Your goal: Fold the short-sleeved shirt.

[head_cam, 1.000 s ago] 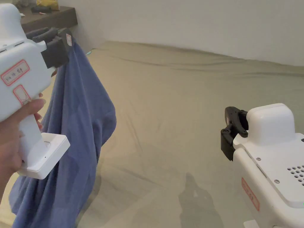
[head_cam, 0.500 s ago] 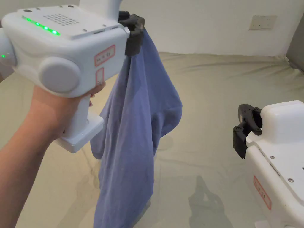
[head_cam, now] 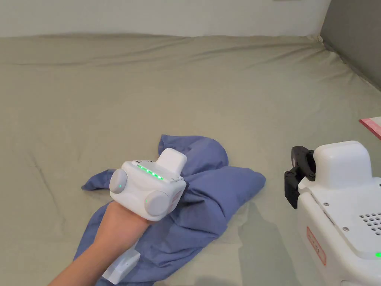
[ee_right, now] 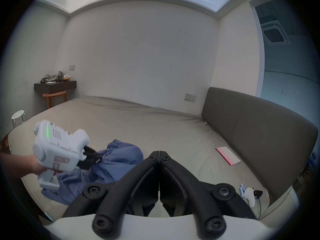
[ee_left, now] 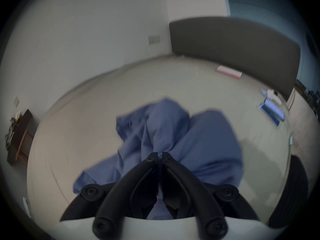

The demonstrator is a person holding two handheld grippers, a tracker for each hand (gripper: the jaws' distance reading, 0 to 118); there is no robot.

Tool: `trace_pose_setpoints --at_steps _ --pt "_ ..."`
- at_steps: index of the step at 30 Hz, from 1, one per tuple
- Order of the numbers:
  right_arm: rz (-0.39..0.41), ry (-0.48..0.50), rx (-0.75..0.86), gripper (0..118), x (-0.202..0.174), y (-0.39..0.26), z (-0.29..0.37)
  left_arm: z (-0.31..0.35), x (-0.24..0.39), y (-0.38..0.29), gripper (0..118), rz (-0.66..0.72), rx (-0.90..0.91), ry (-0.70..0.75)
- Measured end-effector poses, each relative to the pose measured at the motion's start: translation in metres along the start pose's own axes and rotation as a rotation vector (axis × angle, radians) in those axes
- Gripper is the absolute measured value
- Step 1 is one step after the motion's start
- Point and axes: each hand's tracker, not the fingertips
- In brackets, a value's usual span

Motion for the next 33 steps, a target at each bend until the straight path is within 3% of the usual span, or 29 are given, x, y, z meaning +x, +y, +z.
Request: trace_pose_setpoints --at_steps 4,5,6,7,8,9,16,20,21,22,24,25,26,33 --pt "0.008 0.015 -0.046 1 -0.001 -0.008 -0.013 -0.013 -0.001 -0.031 18 0.031 -0.054 -0.014" --pt "0.016 0.016 -0.051 1 -0.002 -0.009 -0.015 -0.01 -0.004 -0.036 34 0.055 -0.056 -0.023" --pt "0.024 0.016 -0.053 1 -0.003 -0.009 -0.016 -0.004 -0.006 -0.038 63 0.086 -0.054 -0.037" --pt "0.032 0.016 -0.052 1 -0.004 -0.009 -0.015 0.003 -0.012 -0.038 106 0.127 -0.044 -0.046" --pt "0.034 0.017 -0.049 1 -0.004 -0.007 -0.015 0.013 -0.019 -0.038 118 0.162 -0.024 -0.04" --pt "0.033 0.019 -0.044 1 -0.004 -0.003 -0.014 0.022 -0.024 -0.037 112 0.186 0.001 -0.036" --pt "0.034 0.029 0.077 1 -0.012 0.032 0.004 0.171 -0.059 -0.024 114 0.337 0.369 0.111" --pt "0.026 0.044 0.156 1 -0.026 0.048 0.016 0.255 -0.059 -0.03 110 0.356 0.554 0.249" --pt "0.022 0.049 0.173 1 -0.03 0.051 0.019 0.268 -0.057 -0.032 105 0.346 0.579 0.278" --pt "0.014 0.063 0.203 1 -0.036 0.054 0.025 0.28 -0.055 -0.036 88 0.341 0.594 0.312" --pt "0.008 0.079 0.247 1 -0.047 0.057 0.035 0.295 -0.049 -0.041 38 0.33 0.612 0.381" --pt "0.019 0.082 0.26 1 -0.054 0.058 0.04 0.301 -0.046 -0.045 4 0.324 0.613 0.423" --pt "0.033 0.086 0.276 1 -0.06 0.059 0.045 0.305 -0.041 -0.048 0 0.313 0.63 0.459" --pt "0.127 0.125 0.318 1 -0.095 0.058 0.065 0.311 -0.018 -0.065 0 0.259 0.645 0.54"
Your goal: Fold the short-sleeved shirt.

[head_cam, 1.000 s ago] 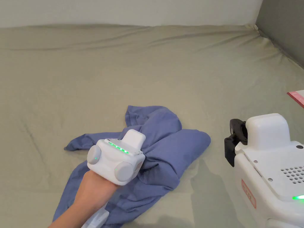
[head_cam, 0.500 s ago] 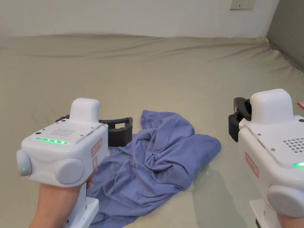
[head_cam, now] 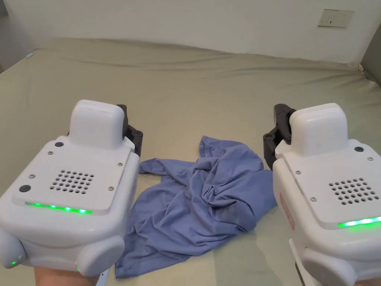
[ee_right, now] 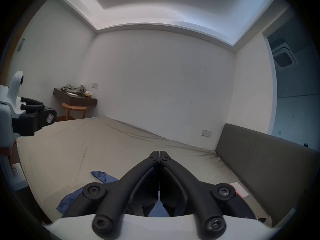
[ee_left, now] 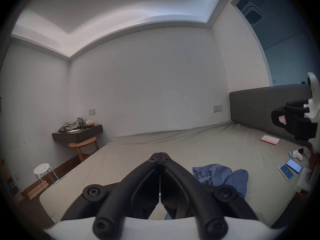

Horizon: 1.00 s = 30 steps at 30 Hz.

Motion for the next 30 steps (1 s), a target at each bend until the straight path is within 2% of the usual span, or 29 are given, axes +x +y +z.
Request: trace_pose_setpoints --at_steps 10,13,16,19,22,23,24,25,26,27,28,30 --pt "0.019 0.028 -0.024 1 0.001 0.0 -0.007 -0.015 -0.005 -0.011 0 0.033 -0.093 -0.021" --pt "0.012 0.029 -0.047 1 0.006 -0.007 -0.011 -0.041 -0.009 -0.041 0 0.037 -0.311 -0.112" --pt "0.023 0.043 -0.081 1 0.01 -0.018 -0.018 -0.062 -0.011 -0.095 0 0.036 -0.529 -0.138" --pt "0.049 0.04 -0.118 1 0.015 -0.031 -0.024 -0.071 -0.018 -0.155 0 0.129 -0.756 -0.226" --pt "0.037 0.043 -0.149 1 0.024 -0.04 -0.028 -0.069 -0.015 -0.199 0 0.057 -0.888 -0.206" --pt "0.023 0.051 -0.161 1 0.027 -0.044 -0.03 -0.071 -0.015 -0.211 6 0.057 -0.919 -0.175" --pt "0.011 0.053 -0.171 1 0.03 -0.046 -0.032 -0.073 -0.017 -0.22 22 0.079 -0.946 -0.16" --pt "0.005 0.05 -0.177 1 0.032 -0.049 -0.034 -0.075 -0.019 -0.228 64 0.121 -0.972 -0.147" --pt "0.002 0.046 -0.183 1 0.033 -0.051 -0.035 -0.078 -0.02 -0.234 94 0.151 -1.0 -0.143" --pt "0.0 0.043 -0.19 1 0.034 -0.053 -0.036 -0.081 -0.02 -0.24 112 0.163 -1.023 -0.135" --pt "0.0 0.04 -0.195 1 0.036 -0.055 -0.037 -0.082 -0.019 -0.243 116 0.164 -1.008 -0.137" --pt "0.002 0.034 -0.206 1 0.038 -0.06 -0.039 -0.084 -0.016 -0.245 116 0.166 -0.994 -0.136"
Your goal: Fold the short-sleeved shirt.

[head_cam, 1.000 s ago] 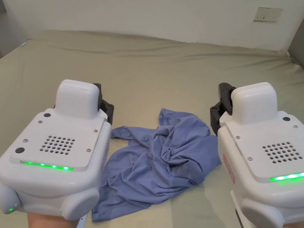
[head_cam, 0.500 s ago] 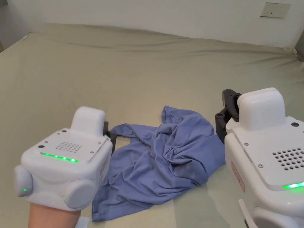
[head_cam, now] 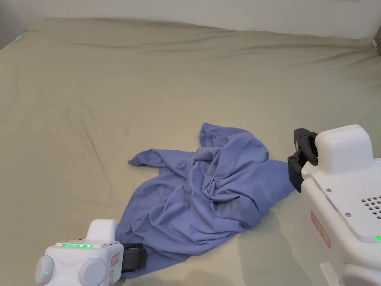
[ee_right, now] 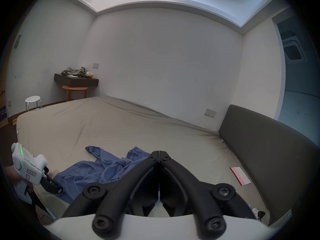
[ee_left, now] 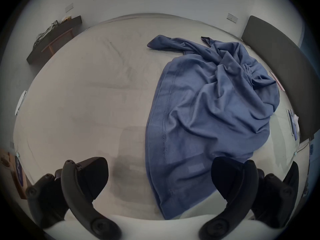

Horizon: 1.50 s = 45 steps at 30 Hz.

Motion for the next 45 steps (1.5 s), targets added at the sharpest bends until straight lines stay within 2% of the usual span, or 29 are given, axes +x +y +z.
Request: trace_pose_setpoints --at_steps 3,5,6,7,8,10,11,12,14,16,17,18,21,25,27,28,29,30,31,33,34,36,38,39,42,45 --pt "0.002 -0.01 -0.022 1 0.005 -0.005 -0.008 -0.015 0.004 -0.001 116 0.01 -0.034 0.004" --pt "0.007 -0.014 -0.055 1 0.01 -0.008 -0.017 -0.008 0.009 0.001 104 -0.013 -0.021 0.023" --pt "0.009 -0.015 -0.065 2 0.013 -0.01 -0.021 -0.005 0.01 0.002 90 -0.023 -0.018 0.02" --pt "0.013 -0.019 -0.089 4 0.016 -0.014 -0.03 0.0 0.011 0.002 56 -0.041 0.007 0.023" --pt "0.018 -0.02 -0.128 5 0.02 -0.018 -0.038 0.006 0.013 0.004 56 -0.059 0.039 0.032" --pt "0.007 -0.01 -0.208 8 0.029 -0.029 -0.061 0.017 0.015 0.007 29 -0.074 0.074 -0.002" --pt "0.0 0.008 -0.262 12 0.034 -0.036 -0.075 0.024 0.014 0.009 1 -0.049 0.093 -0.05" --pt "-0.017 0.019 -0.283 17 0.039 -0.043 -0.087 0.029 0.016 0.011 0 -0.05 0.097 -0.02" --pt "-0.03 0.038 -0.381 48 0.049 -0.064 -0.121 0.047 0.014 0.017 0 -0.067 0.169 -0.024" --pt "-0.048 0.066 -0.505 97 0.058 -0.09 -0.159 0.065 0.008 0.023 0 -0.053 0.226 -0.019" --pt "-0.064 0.07 -0.563 105 0.063 -0.103 -0.178 0.074 0.005 0.026 0 -0.048 0.252 -0.014" --pt "-0.082 0.069 -0.593 107 0.067 -0.115 -0.192 0.08 0.002 0.027 0 -0.048 0.266 -0.005" --pt "-0.094 0.028 -0.714 107 0.077 -0.151 -0.238 0.093 -0.005 0.032 0 -0.06 0.276 0.012" --pt "-0.127 0.089 -0.754 106 0.074 -0.177 -0.263 0.087 -0.009 0.03 0 -0.062 0.254 0.015" --pt "-0.112 0.1 -0.766 96 0.064 -0.182 -0.267 0.078 -0.008 0.027 0 -0.059 0.23 0.024" --pt "-0.125 0.112 -0.752 69 0.059 -0.181 -0.261 0.073 -0.009 0.026 0 -0.052 0.215 0.024" --pt "-0.176 0.157 -0.717 34 0.06 -0.176 -0.257 0.071 -0.009 0.024 0 -0.045 0.211 0.023" --pt "-0.238 0.242 -0.719 10 0.062 -0.172 -0.255 0.07 -0.009 0.023 0 -0.043 0.211 0.023" --pt "-0.213 0.231 -0.695 10 0.059 -0.166 -0.25 0.069 -0.01 0.023 0 -0.039 0.216 0.021" --pt "-0.057 0.167 -0.666 10 0.054 -0.157 -0.241 0.072 -0.013 0.027 0 -0.025 0.243 0.016" --pt "-0.037 0.154 -0.635 10 0.057 -0.15 -0.233 0.079 -0.016 0.032 0 -0.002 0.276 0.003" --pt "-0.111 0.143 -0.563 10 0.069 -0.132 -0.213 0.095 -0.023 0.043 0 0.02 0.35 0.003" --pt "-0.191 0.121 -0.485 10 0.087 -0.106 -0.19 0.119 -0.023 0.057 0 -0.04 0.457 0.127" --pt "-0.215 0.104 -0.45 10 0.096 -0.092 -0.178 0.131 -0.028 0.066 0 -0.052 0.502 0.14" --pt "-0.249 0.024 -0.329 10 0.123 -0.05 -0.139 0.168 -0.043 0.089 0 0.016 0.614 0.109" --pt "-0.298 -0.02 -0.192 10 0.145 -0.006 -0.093 0.205 -0.055 0.111 0 0.019 0.737 0.15"
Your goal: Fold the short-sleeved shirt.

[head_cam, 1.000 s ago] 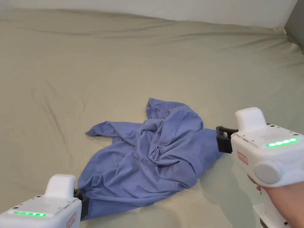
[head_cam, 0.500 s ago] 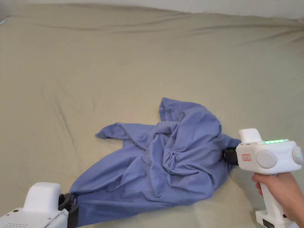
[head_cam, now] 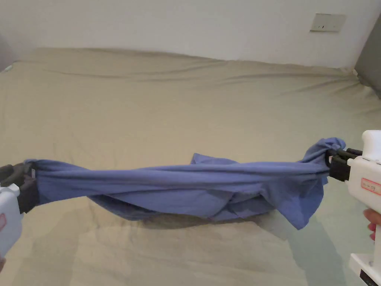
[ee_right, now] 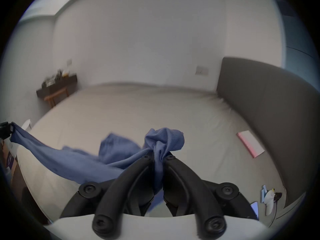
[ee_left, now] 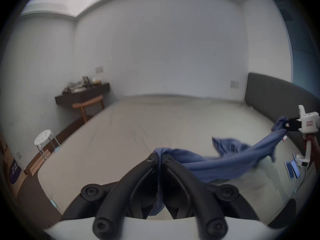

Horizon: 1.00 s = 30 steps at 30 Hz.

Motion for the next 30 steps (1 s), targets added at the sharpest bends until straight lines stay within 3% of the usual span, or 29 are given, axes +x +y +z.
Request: trace_pose_setpoints --at_steps 5,14,21,30 --pt "-0.049 -0.003 0.217 10 0.002 0.063 0.082 0.026 -0.009 0.066 0 0.016 0.167 -0.013" --pt "0.099 -0.113 0.516 10 -0.024 0.149 0.169 0.058 -0.019 0.172 0 0.034 0.373 0.008" --pt "0.093 -0.16 0.54 10 -0.027 0.203 0.163 0.059 -0.02 0.236 0 0.005 0.435 -0.009" --pt "0.083 -0.21 0.533 10 -0.035 0.257 0.12 0.006 -0.019 0.282 0 -0.019 0.407 -0.024"
